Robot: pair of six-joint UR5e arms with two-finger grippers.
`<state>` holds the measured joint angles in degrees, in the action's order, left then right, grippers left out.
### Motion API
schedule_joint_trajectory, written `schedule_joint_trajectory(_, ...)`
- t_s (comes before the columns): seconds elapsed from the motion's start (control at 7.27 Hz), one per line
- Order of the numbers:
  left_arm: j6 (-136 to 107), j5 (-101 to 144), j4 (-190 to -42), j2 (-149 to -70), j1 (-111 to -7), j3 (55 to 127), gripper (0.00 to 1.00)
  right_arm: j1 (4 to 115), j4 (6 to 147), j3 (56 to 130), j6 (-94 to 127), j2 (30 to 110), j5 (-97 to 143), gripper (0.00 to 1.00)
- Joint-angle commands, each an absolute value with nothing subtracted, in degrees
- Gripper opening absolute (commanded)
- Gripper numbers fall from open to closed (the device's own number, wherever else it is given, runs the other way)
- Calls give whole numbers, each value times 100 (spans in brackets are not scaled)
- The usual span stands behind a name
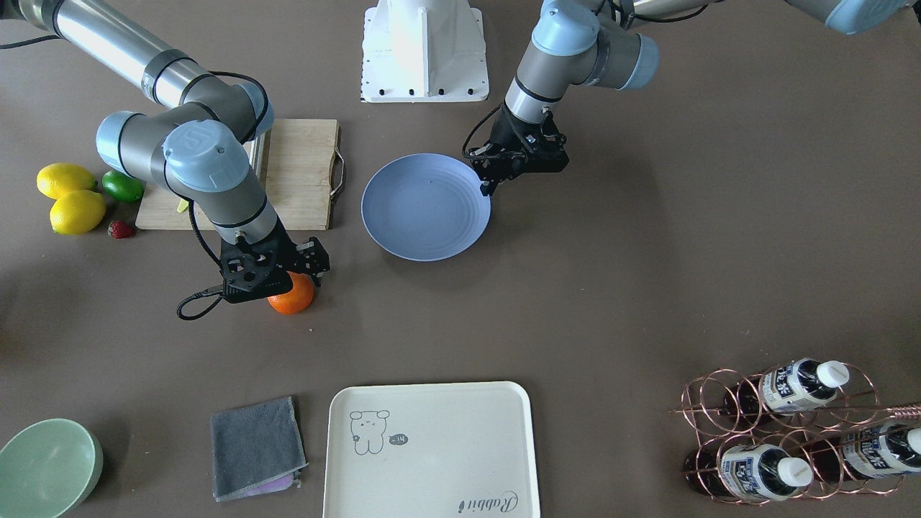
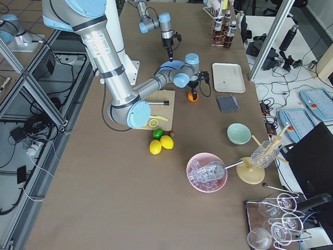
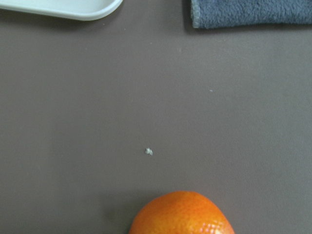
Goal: Pick orange to plate
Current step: 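Lower the right gripper onto the orange and close on it, then carry the orange over the plate with the right gripper while the left gripper withdraws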
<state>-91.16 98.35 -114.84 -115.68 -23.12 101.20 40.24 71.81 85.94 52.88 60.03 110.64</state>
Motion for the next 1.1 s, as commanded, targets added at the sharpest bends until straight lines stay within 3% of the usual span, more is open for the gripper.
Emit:
schedule_joint_trajectory(0.0,-9106,9835,-11487,-11593,-2312,10055,7,4060,7181,8604,5317,5977,11083,0)
schedule_joint_trajectory(0.14,-9105,9835,-11487,-11601,-2312,10063,90,4113,7189,8709,5317,5924,11135,0)
schedule_joint_trajectory(0.28,-9105,9852,-11479,-11593,-2329,10203,97,4157,7372,8867,5509,5759,11414,0)
schedule_joint_trajectory(0.69,-8432,10176,-11452,-11253,-2802,10668,97,3546,8190,10042,6728,5555,11217,0)
schedule_joint_trajectory(0.96,-7703,10983,-11461,-10883,-3617,10670,97,2632,8392,10002,7424,5170,10428,0)
